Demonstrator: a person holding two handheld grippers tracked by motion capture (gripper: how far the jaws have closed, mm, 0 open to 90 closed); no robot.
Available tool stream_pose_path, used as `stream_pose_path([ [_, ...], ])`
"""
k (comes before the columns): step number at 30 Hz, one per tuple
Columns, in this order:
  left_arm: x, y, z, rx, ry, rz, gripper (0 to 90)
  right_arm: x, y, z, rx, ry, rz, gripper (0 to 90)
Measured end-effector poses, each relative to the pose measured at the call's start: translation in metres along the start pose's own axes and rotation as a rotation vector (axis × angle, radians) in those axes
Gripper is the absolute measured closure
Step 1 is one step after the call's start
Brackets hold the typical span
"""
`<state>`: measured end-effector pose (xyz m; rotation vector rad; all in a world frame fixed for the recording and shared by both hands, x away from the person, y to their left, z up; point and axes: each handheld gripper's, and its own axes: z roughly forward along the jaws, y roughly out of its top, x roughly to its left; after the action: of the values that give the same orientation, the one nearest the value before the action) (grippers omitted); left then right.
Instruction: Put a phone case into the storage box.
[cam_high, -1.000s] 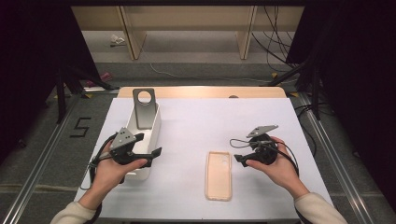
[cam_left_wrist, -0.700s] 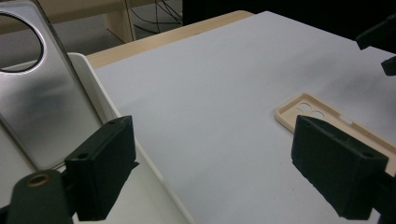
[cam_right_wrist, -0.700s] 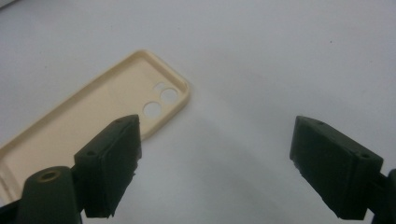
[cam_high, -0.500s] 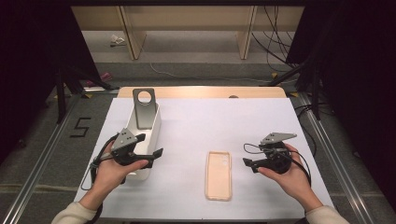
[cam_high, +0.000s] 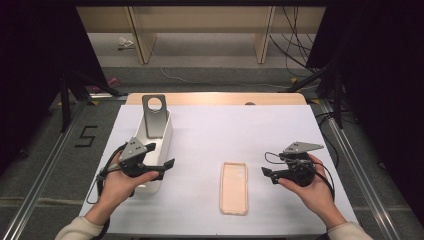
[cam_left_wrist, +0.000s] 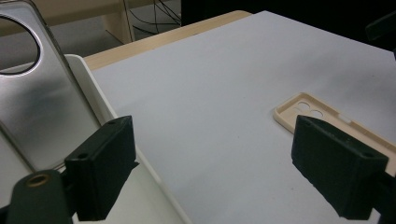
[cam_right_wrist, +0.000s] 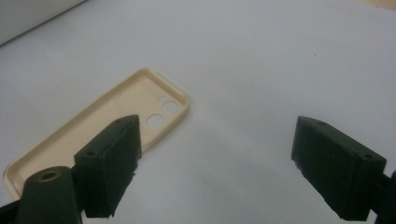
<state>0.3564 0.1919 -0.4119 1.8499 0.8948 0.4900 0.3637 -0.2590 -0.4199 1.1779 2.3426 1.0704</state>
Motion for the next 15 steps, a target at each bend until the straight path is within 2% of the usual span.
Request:
stream_pose_path([
  [12,-0.0024,0.0003,0.0011,0.005,0.000,0.010,13.5,-0.0023,-0.0014,-0.0020,-0.004,0.005,0.012,16.8],
  [15,-0.0043,0.0012,0.0016,0.009,-0.002,0.027,13.5,-0.0028,-0.0006,-0.0018,-0.007,0.002,0.011,16.8],
])
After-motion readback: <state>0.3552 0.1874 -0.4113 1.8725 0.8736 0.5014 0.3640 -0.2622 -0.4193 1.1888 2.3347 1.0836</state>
